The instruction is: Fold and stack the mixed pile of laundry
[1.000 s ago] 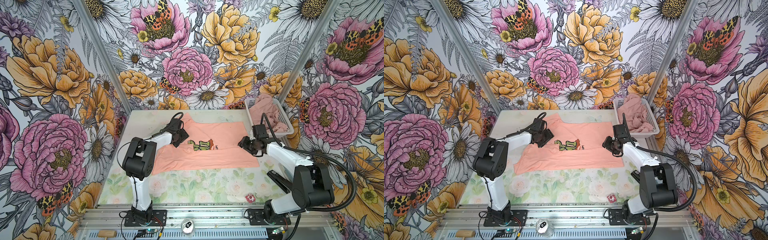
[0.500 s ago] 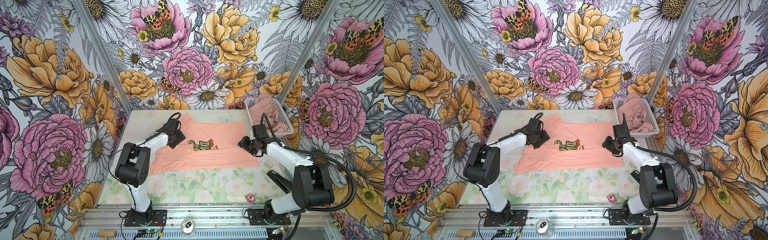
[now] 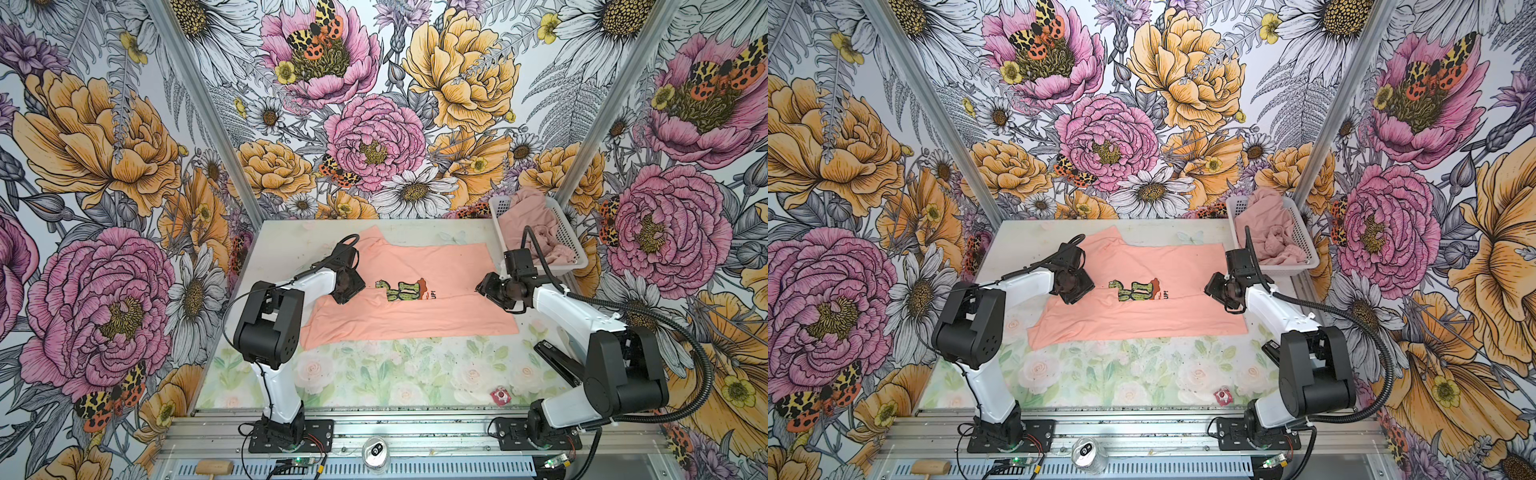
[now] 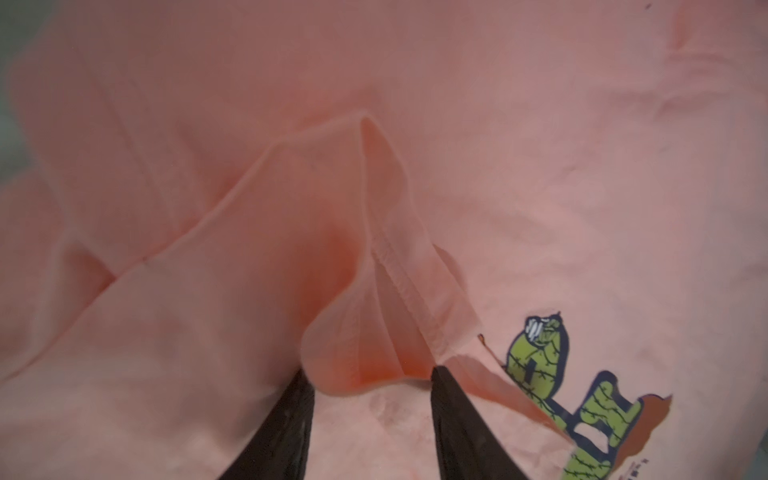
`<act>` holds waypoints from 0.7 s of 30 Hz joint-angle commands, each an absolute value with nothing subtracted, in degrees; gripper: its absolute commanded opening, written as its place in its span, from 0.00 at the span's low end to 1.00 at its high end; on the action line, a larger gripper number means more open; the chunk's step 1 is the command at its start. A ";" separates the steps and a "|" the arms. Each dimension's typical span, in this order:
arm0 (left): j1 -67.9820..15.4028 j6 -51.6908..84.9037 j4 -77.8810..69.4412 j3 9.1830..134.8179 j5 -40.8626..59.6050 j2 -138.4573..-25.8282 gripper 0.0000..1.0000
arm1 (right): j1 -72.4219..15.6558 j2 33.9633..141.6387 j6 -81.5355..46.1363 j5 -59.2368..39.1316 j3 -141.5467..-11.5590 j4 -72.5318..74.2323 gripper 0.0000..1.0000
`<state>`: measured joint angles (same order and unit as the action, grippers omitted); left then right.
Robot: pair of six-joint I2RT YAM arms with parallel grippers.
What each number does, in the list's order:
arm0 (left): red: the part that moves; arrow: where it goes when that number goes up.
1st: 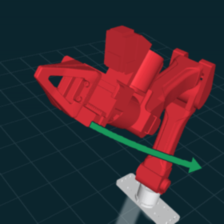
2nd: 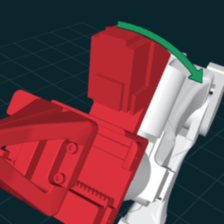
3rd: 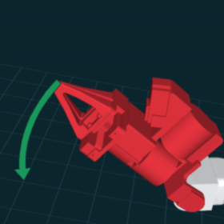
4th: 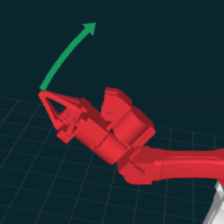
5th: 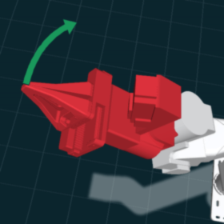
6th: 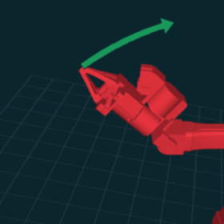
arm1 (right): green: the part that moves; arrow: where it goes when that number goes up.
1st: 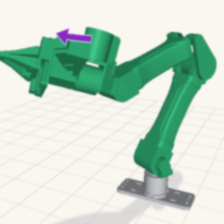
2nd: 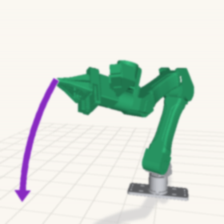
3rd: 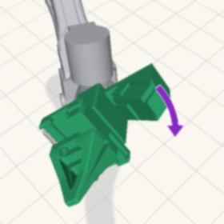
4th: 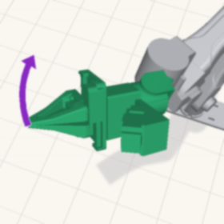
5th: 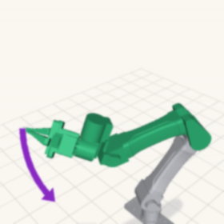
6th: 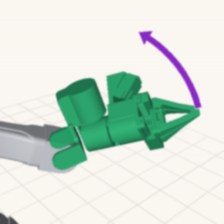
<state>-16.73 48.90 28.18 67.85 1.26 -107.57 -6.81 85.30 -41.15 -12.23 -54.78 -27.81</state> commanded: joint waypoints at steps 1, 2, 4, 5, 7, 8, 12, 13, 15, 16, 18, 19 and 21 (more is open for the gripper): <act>-16.70 47.99 29.26 69.80 0.16 -108.67 0.46 | -7.14 85.91 -41.44 -10.99 -55.39 -27.63 0.53; -16.66 47.99 29.28 69.94 0.13 -108.99 0.45 | -7.23 85.96 -41.47 -10.91 -55.40 -27.64 0.53; -16.49 48.08 29.34 70.20 -0.08 -109.20 0.43 | -7.20 86.00 -41.47 -10.90 -55.46 -27.66 0.53; -16.33 48.15 29.29 70.40 -0.24 -109.18 0.43 | -7.17 85.99 -41.40 -10.90 -55.48 -27.69 0.53; -16.47 48.16 29.30 70.83 -0.44 -109.32 0.41 | -7.22 86.12 -41.34 -10.90 -55.54 -27.65 0.53; -16.49 48.08 29.27 71.17 -0.44 -109.39 0.40 | -7.16 86.09 -41.35 -10.90 -55.53 -27.63 0.53; -16.49 47.86 29.28 72.35 -0.35 -110.09 0.33 | -7.21 86.35 -41.34 -10.90 -55.63 -27.62 0.53; -16.48 47.78 29.28 72.66 -0.35 -110.33 0.32 | -7.21 86.32 -41.37 -10.91 -55.60 -27.60 0.53; -16.56 47.72 29.24 73.36 -0.43 -110.70 0.30 | -7.16 86.29 -41.33 -10.88 -55.62 -27.63 0.53; -16.61 47.64 29.26 73.75 -0.44 -110.89 0.30 | -7.21 86.30 -41.39 -10.81 -55.59 -27.60 0.53; -16.77 47.29 29.27 74.72 -0.51 -111.47 0.29 | -7.20 86.28 -41.38 -10.81 -55.55 -27.66 0.53; -16.86 47.20 29.22 75.11 -0.52 -111.75 0.28 | -7.21 86.26 -41.37 -10.81 -55.49 -27.63 0.53; -17.09 46.98 29.24 76.29 -0.45 -112.46 0.28 | -7.16 86.31 -41.38 -10.81 -55.37 -27.64 0.53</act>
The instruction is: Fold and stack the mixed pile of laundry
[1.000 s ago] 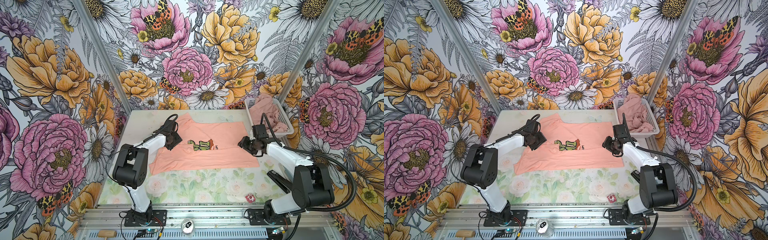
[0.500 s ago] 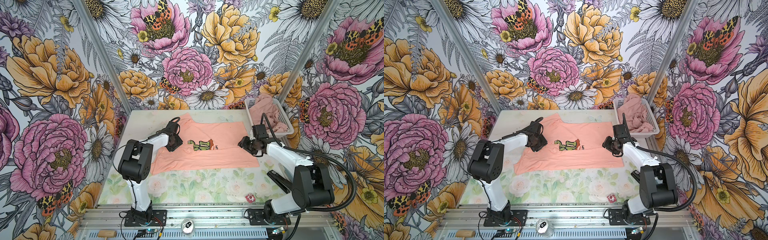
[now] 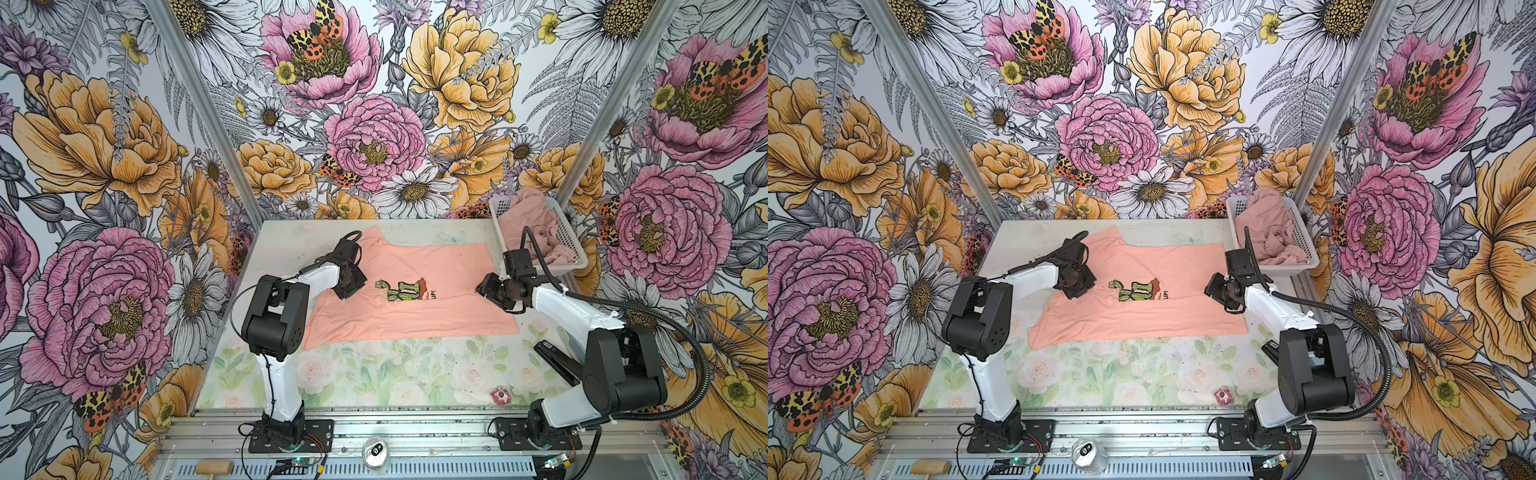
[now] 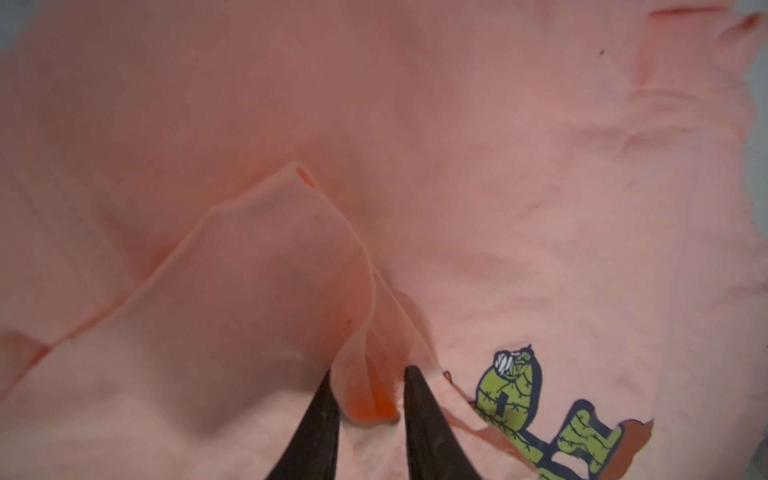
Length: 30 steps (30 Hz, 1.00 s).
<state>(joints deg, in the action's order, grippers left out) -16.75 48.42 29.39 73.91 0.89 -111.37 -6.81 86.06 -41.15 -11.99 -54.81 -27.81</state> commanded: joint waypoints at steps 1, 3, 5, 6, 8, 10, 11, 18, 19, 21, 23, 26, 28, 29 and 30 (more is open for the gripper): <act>-17.22 46.81 29.26 76.84 -0.53 -112.75 0.28 | -7.20 86.32 -41.35 -10.74 -55.32 -27.61 0.53; -17.70 46.41 29.22 78.21 -0.87 -113.50 0.28 | -7.16 86.31 -41.39 -10.72 -55.26 -27.60 0.53; -17.97 46.01 29.32 79.40 -1.05 -114.35 0.28 | -7.21 86.33 -41.35 -10.74 -55.26 -27.65 0.53; -18.15 46.02 29.27 79.96 -1.04 -114.79 0.28 | -7.21 86.28 -41.38 -10.80 -55.24 -27.68 0.53; -18.41 45.81 29.38 80.69 -1.14 -115.57 0.29 | -7.21 86.24 -41.40 -10.81 -55.33 -27.64 0.53; -18.57 45.50 29.70 81.30 -1.46 -116.20 0.29 | -7.21 86.13 -41.35 -10.81 -55.28 -27.74 0.53; -18.67 45.35 29.71 81.40 -1.80 -116.43 0.30 | -7.21 86.05 -41.38 -10.81 -55.31 -27.73 0.53; -17.97 44.32 30.36 80.07 -4.02 -113.24 0.33 | -9.19 86.44 -39.05 -14.36 -57.14 -27.26 0.53; -17.87 44.20 30.42 79.79 -4.21 -112.19 0.34 | -10.34 86.86 -38.48 -14.94 -57.93 -27.25 0.53; -17.36 43.82 30.42 78.76 -4.38 -109.56 0.38 | -13.30 88.11 -37.27 -16.74 -59.68 -26.65 0.53; -16.82 43.59 30.43 77.48 -4.48 -106.90 0.41 | -16.94 89.98 -36.34 -17.96 -62.05 -26.06 0.53; -15.25 43.60 30.33 74.54 -3.99 -102.42 0.43 | -22.89 93.60 -36.02 -18.95 -65.47 -23.69 0.53; -14.13 43.70 30.26 72.17 -3.87 -100.58 0.43 | -26.65 97.27 -36.12 -18.58 -68.58 -22.79 0.53; -13.40 43.60 30.11 70.93 -3.68 -99.94 0.44 | -28.45 99.09 -36.02 -18.29 -70.52 -22.00 0.53; -12.65 43.51 29.33 69.58 -3.01 -99.34 0.44 | -30.02 101.28 -36.05 -17.50 -72.42 -21.53 0.52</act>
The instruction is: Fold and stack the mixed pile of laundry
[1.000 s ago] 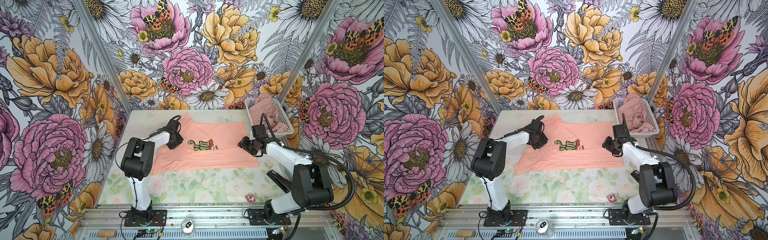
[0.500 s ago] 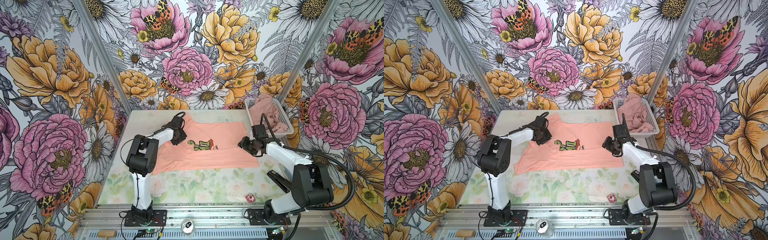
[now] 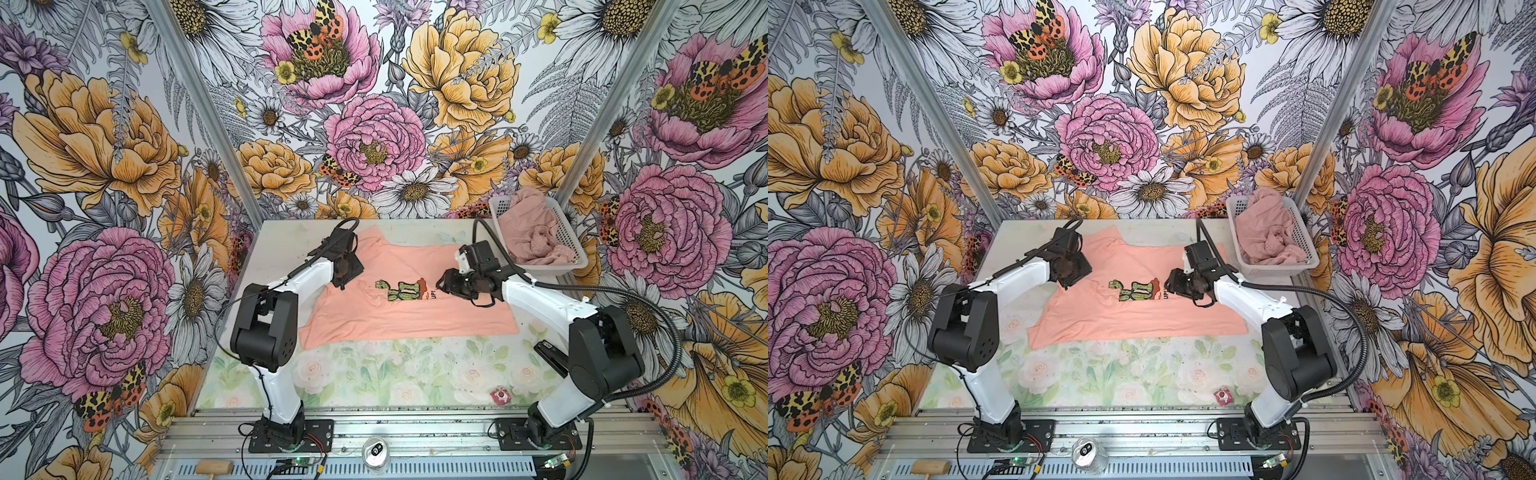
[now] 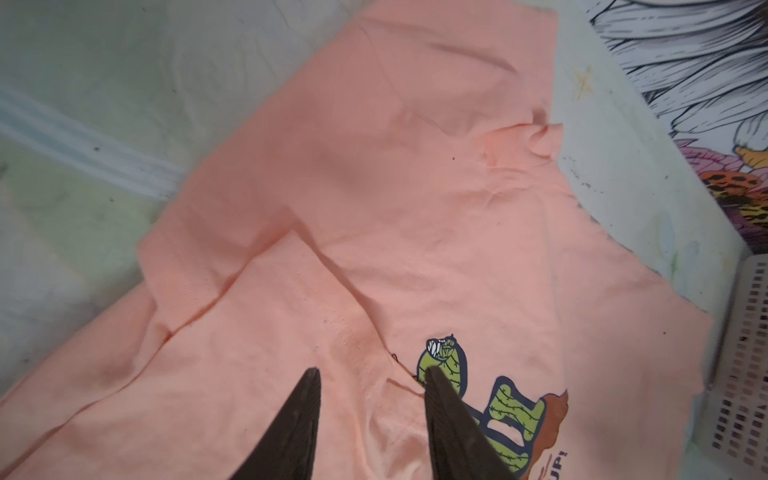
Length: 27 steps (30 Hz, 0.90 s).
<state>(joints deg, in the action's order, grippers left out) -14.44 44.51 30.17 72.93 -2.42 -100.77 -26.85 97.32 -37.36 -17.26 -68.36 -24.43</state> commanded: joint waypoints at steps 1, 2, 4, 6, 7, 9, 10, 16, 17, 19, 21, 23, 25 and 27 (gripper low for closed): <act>-12.03 43.51 28.39 68.55 -2.26 -98.92 0.44 | -31.24 103.05 -35.99 -17.03 -73.91 -20.98 0.52; -11.47 43.43 26.95 67.13 -1.09 -98.58 0.44 | -32.36 105.09 -35.97 -16.46 -75.78 -20.34 0.51; -10.74 42.78 25.47 66.27 0.71 -98.83 0.44 | -33.57 109.04 -36.20 -15.74 -79.27 -19.87 0.49; -10.91 41.55 25.39 66.88 1.88 -100.09 0.44 | -34.45 112.69 -36.52 -15.47 -82.58 -19.68 0.46; -10.96 41.09 25.29 67.20 2.42 -100.76 0.44 | -34.64 114.20 -36.56 -15.42 -83.75 -19.59 0.44; -11.12 40.23 25.25 67.90 3.11 -102.10 0.44 | -35.10 116.86 -36.69 -15.47 -86.16 -19.57 0.41; -11.05 39.94 25.30 68.02 3.12 -102.59 0.44 | -35.20 117.86 -36.61 -15.52 -86.98 -19.54 0.40; -10.39 38.75 25.29 68.67 2.94 -105.94 0.44 | -36.02 122.90 -37.79 -17.17 -90.44 -19.24 0.36; -10.37 38.66 25.26 68.73 2.96 -106.48 0.44 | -36.32 123.64 -37.98 -17.46 -90.97 -18.93 0.36; -10.36 38.55 25.30 69.04 3.07 -107.21 0.44 | -36.66 124.61 -38.27 -17.82 -91.98 -18.56 0.36; -10.41 38.43 25.31 69.25 3.08 -107.77 0.44 | -37.00 125.92 -38.47 -18.02 -93.40 -18.52 0.35; -10.33 38.43 25.27 69.37 2.98 -108.13 0.44 | -37.23 127.01 -38.81 -18.19 -94.58 -18.56 0.34; -10.30 38.40 25.36 69.38 2.81 -108.32 0.44 | -37.27 127.98 -39.35 -18.19 -95.30 -18.63 0.32; -10.17 38.28 25.32 69.31 2.81 -108.65 0.44 | -37.27 128.85 -40.12 -18.03 -95.69 -18.85 0.30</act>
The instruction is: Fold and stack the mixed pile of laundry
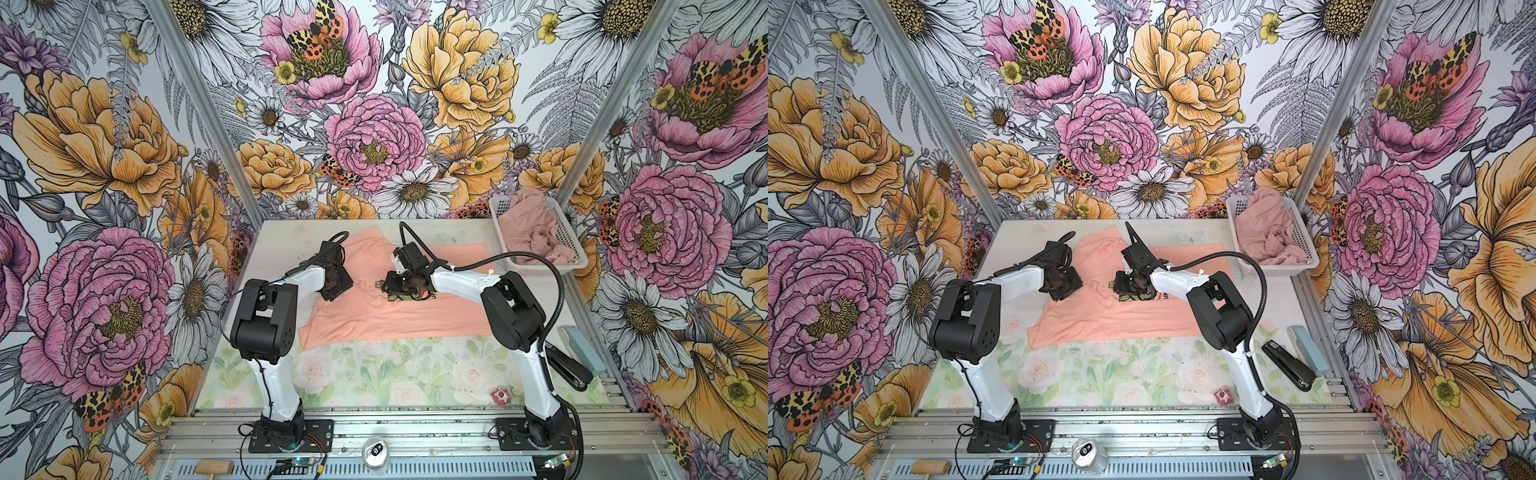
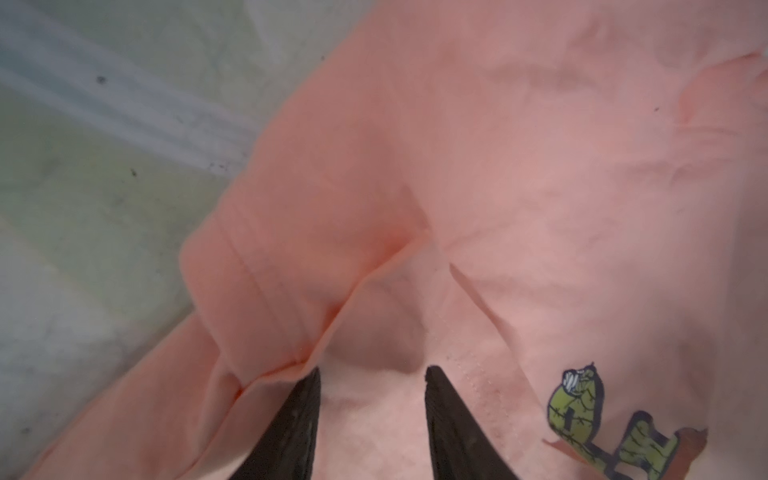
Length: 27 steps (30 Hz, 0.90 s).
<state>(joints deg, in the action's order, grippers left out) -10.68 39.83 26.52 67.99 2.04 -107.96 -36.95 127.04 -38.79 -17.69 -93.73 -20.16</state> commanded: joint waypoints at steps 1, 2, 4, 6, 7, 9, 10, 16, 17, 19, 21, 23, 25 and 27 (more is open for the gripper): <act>-10.05 38.32 25.39 69.26 2.82 -108.72 0.44 | -37.27 129.08 -40.25 -17.93 -95.71 -18.91 0.29; -10.09 38.28 25.40 69.33 2.81 -108.83 0.44 | -37.27 129.55 -40.34 -17.84 -96.03 -19.21 0.28; -10.02 38.24 25.40 69.26 3.03 -109.11 0.44 | -37.27 130.05 -40.35 -17.58 -96.28 -19.81 0.27; -9.92 38.17 25.59 69.40 2.93 -109.41 0.44 | -37.29 130.32 -40.34 -17.49 -96.12 -19.92 0.27; -9.91 38.14 25.70 69.35 2.92 -109.59 0.44 | -37.34 130.19 -40.34 -17.18 -96.07 -19.91 0.27; -9.84 38.01 25.76 69.43 2.81 -109.90 0.44 | -37.35 129.67 -40.07 -15.99 -95.65 -20.32 0.27; -9.82 37.95 25.99 69.39 2.80 -110.09 0.44 | -37.29 129.36 -39.93 -15.15 -95.40 -20.54 0.27; -9.48 37.64 26.15 69.30 2.67 -110.83 0.44 | -37.27 128.75 -38.24 -12.15 -94.76 -22.20 0.16; -9.45 37.70 26.11 69.27 2.72 -111.03 0.44 | -37.27 129.01 -38.36 -12.04 -94.88 -22.44 0.11; -9.41 37.57 26.36 69.34 2.55 -111.26 0.44 | -37.27 129.17 -38.58 -11.30 -94.67 -22.63 0.04; -9.37 37.57 26.35 69.18 2.56 -111.45 0.44 | -37.33 128.66 -38.58 -9.98 -94.19 -22.61 0.00; -9.34 37.44 26.50 69.08 2.47 -111.63 0.44 | -37.18 127.67 -38.49 -8.32 -93.54 -22.54 0.00; -9.17 37.32 26.58 68.88 2.44 -111.80 0.44 | -36.92 126.33 -38.56 -7.01 -92.88 -22.50 0.00; -9.02 37.27 26.58 68.65 2.48 -111.83 0.43 | -36.58 124.83 -38.48 -5.69 -92.26 -22.51 0.00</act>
